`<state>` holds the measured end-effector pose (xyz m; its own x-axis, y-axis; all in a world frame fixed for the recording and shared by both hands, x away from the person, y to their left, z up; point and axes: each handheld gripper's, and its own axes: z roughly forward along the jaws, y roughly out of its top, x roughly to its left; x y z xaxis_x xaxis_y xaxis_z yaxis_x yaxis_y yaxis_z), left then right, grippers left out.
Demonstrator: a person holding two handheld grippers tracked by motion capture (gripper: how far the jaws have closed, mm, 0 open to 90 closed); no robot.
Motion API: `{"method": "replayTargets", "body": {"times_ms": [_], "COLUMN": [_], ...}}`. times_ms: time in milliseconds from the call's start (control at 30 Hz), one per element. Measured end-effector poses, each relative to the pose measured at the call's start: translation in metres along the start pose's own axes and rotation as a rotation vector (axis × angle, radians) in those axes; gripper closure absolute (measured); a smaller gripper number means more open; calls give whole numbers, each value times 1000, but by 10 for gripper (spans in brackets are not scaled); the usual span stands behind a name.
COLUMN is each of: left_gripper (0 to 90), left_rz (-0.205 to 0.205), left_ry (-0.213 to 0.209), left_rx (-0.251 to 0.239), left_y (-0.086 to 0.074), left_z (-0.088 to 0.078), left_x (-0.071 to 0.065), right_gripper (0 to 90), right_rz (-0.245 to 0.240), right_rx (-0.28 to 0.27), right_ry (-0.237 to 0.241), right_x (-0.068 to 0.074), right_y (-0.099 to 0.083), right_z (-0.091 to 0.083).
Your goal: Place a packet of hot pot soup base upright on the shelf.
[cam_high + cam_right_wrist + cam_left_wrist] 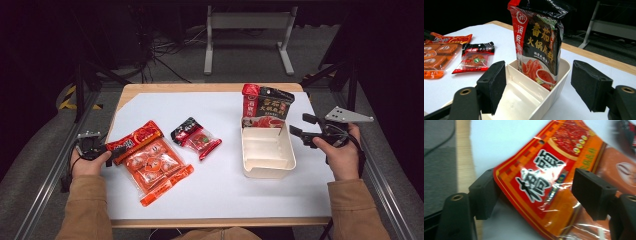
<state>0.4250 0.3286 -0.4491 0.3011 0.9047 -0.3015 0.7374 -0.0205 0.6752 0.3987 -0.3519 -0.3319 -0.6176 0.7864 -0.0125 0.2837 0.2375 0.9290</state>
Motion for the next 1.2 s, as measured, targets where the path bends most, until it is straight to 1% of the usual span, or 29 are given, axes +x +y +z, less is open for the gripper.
{"method": "replayTargets", "body": {"times_ms": [33,67,100,167,233,267,300,333,433,500,533,567,600,633,667,700,733,767,800,833,867,900,933,1000,1033,1100,1133,1167,1200], "left_gripper": [278,294,300,317,331,333,333,318,315,316,316,331,361,361,409,476,549,611,649,668,661,661,640,645,651,653,654,657,680], "left_rz": [0,16,20,15,20,13,22,16,24,25,34,40,40,26,23,23,15,14,19,23,23,33,48,49,48,48,32,28,23], "left_ry": [0,-1,-9,-49,-71,-86,-89,-97,-109,-108,-109,-119,-119,-134,-139,-142,-150,-168,-186,-187,-187,-185,-181,-180,-190,-196,-209,-214,-212], "left_rx": [0,15,23,24,25,24,26,26,26,25,26,16,16,2,-11,-20,-30,-27,-18,-10,-10,0,3,7,3,-4,-11,-22,-25], "left_y": [0,0,1,2,2,2,2,1,0,0,0,0,0,-1,-2,-2,-2,-2,-2,-2,-2,-3,-3,-4,-4,-4,-5,-6,-7], "left_z": [0,1,1,1,1,2,3,4,6,7,7,8,8,7,6,4,1,0,0,1,1,4,7,10,11,12,14,15,15], "left_x": [0,-1,-3,-6,-7,-7,-7,-7,-6,-7,-7,-6,-6,-7,-7,-7,-7,-6,-7,-7,-7,-8,-8,-10,-10,-9,-8,-6,-6], "right_gripper": [286,286,286,286,287,288,288,289,291,292,293,295,295,296,296,295,296,297,299,298,298,299,300,301,301,302,303,304,305], "right_rz": [-1,-1,-1,0,4,-1,-1,0,-3,-3,-3,-4,-4,-5,-4,-2,0,-1,0,0,0,0,-2,-3,-2,-1,-1,-2,-3], "right_rx": [1,1,1,1,3,4,5,8,10,10,11,11,11,10,11,12,13,14,15,14,14,14,13,15,16,15,16,16,17], "right_ry": [0,1,1,4,7,6,9,11,15,17,18,19,19,20,21,23,23,23,22,24,24,23,24,24,24,25,25,26,26], "right_x": [0,0,0,0,1,0,1,1,2,2,3,3,3,3,3,3,3,3,3,2,2,3,3,3,3,3,3,3,3], "right_y": [0,0,0,0,0,0,0,-1,-1,0,0,0,0,0,0,0,0,-1,-1,-1,-1,-1,0,0,0,-1,-1,-1,-1], "right_z": [0,0,0,0,1,2,2,2,3,4,4,4,4,4,4,5,5,5,5,5,5,5,5,5,5,6,6,6,6]}}
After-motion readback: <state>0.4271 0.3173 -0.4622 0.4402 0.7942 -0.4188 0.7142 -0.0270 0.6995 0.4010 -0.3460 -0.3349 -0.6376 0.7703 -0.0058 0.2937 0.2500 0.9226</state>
